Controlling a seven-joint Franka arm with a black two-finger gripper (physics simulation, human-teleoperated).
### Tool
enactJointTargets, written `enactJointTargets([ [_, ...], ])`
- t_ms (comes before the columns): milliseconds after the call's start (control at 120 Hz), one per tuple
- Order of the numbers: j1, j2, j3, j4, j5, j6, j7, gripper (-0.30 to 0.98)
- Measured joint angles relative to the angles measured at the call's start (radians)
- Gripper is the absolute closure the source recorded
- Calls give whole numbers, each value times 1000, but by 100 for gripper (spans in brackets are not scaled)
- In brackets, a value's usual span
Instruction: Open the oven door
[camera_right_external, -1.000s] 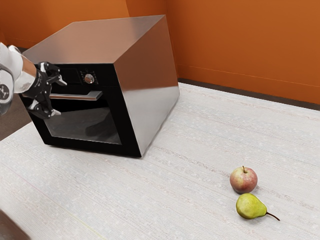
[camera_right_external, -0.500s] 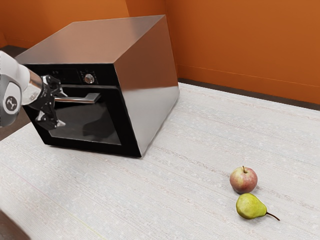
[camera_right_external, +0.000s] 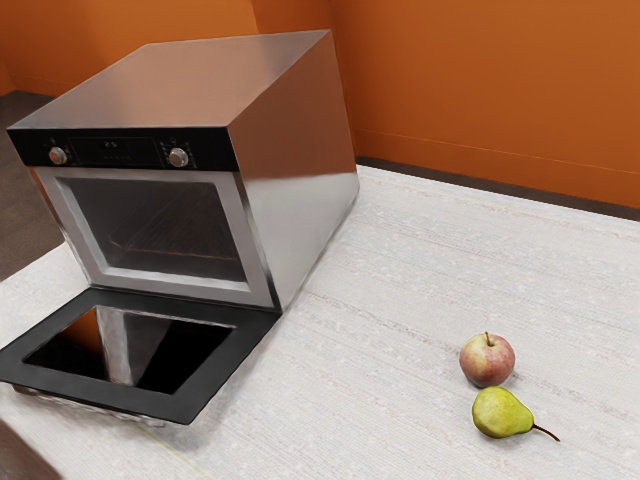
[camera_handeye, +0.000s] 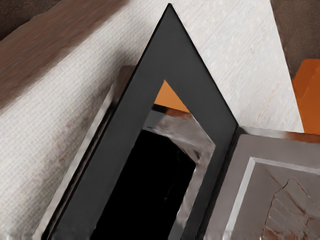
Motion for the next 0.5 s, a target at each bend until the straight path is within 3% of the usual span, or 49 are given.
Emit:
enactJointTargets([
  [50, -72, 19, -18, 167, 12, -69, -4, 0],
  [100, -246, 107, -76, 404, 26, -173, -9, 0],
  [200, -518, 455, -179, 949, 123, -415, 78, 1],
  [258, -721, 708, -118, 1147, 155, -534, 146, 0],
  [350, -887, 918, -74, 1248, 174, -661, 239, 0],
  [500, -930, 953, -64, 1202, 166, -765, 363, 0],
])
